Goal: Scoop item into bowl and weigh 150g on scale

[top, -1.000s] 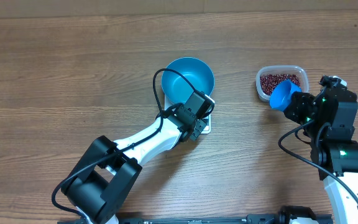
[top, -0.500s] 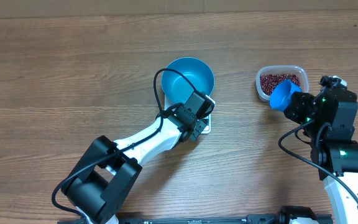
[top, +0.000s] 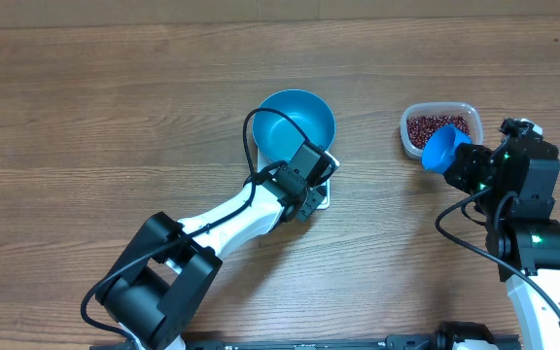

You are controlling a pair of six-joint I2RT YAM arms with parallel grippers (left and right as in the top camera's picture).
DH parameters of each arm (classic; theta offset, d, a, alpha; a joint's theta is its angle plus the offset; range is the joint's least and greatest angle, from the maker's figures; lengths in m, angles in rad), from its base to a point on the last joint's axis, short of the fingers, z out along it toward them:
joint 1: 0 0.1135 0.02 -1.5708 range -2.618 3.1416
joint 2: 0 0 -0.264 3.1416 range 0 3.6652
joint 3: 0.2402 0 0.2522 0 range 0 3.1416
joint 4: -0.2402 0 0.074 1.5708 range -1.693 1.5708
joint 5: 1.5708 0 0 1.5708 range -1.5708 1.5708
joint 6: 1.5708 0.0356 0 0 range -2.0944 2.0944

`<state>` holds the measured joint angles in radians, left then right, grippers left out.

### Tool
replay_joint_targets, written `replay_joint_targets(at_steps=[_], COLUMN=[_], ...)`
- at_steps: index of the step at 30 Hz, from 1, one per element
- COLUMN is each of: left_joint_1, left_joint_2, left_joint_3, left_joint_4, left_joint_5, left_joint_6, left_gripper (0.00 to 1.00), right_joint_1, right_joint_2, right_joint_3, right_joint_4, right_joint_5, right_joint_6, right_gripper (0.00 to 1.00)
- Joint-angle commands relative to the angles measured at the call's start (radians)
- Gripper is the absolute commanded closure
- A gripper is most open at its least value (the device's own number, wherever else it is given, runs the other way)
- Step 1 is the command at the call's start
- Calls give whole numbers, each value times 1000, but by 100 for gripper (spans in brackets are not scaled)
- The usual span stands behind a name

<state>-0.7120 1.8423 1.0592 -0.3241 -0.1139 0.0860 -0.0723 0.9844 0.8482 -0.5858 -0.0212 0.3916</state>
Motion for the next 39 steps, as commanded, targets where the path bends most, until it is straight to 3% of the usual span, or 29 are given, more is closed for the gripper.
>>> replay_joint_targets(at_steps=[1, 22, 39], left_joint_1=[-2, -1, -1], left_joint_2=[35, 35, 35], left_joint_3=[-9, -9, -8], left_joint_4=[-11, -15, -15], left_joint_5=[37, -24, -25], left_joint_6=[26, -65, -64], left_gripper=[96, 96, 96], right_joint_1=[-6, -6, -6], right_joint_2=[-4, -4, -4], right_joint_3=[23, 23, 23], right_joint_4=[3, -11, -11], right_joint_5=[8, 8, 9], right_joint_6=[-3, -3, -4], right_gripper=[96, 96, 96])
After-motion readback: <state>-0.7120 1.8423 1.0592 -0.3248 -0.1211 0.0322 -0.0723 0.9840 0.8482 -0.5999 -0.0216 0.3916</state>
